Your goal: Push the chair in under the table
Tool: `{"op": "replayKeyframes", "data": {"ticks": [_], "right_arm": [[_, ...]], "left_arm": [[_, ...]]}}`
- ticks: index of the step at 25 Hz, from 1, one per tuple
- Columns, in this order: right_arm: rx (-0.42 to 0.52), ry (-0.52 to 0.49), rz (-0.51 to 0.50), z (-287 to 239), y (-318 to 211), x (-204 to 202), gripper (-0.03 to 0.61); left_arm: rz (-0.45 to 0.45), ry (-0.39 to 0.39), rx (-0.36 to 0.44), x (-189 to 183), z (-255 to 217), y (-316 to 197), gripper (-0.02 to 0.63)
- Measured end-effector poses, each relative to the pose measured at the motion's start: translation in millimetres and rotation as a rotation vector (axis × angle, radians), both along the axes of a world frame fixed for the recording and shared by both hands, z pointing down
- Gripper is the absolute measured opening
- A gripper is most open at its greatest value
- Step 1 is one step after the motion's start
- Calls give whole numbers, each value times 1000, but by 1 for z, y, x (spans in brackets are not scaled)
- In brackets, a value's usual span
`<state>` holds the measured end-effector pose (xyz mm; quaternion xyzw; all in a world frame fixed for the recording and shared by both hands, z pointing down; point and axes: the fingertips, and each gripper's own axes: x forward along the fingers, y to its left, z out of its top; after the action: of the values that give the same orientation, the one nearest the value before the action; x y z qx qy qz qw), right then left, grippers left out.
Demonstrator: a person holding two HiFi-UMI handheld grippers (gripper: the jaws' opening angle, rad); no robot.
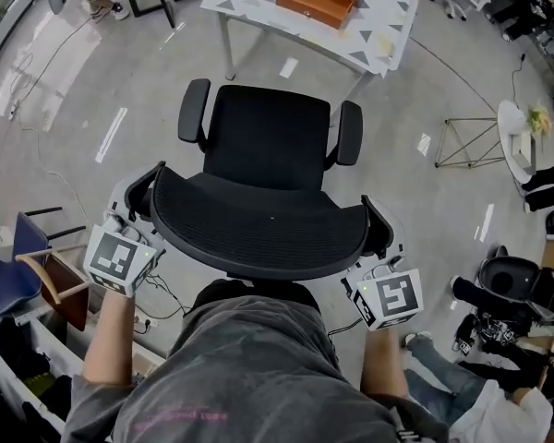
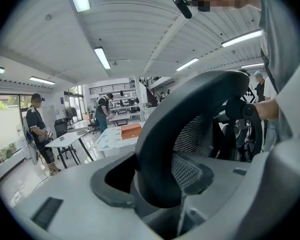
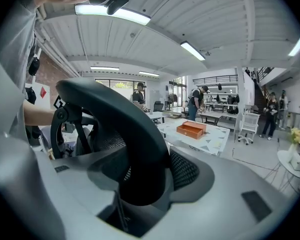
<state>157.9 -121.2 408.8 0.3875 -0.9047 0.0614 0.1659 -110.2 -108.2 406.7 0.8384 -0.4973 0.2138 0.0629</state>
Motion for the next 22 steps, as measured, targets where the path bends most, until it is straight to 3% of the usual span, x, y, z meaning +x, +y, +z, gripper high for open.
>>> {"op": "replayKeyframes", "data": {"ticks": [7,22], "right_arm": [[3,-9,-2,1,-29,-15,238],[24,-17,69,-4,-83,-52,237]], "left_arm": [[-54,10,24,-16,1,-42,219],[26,22,21,-52,1,-125,218]]}}
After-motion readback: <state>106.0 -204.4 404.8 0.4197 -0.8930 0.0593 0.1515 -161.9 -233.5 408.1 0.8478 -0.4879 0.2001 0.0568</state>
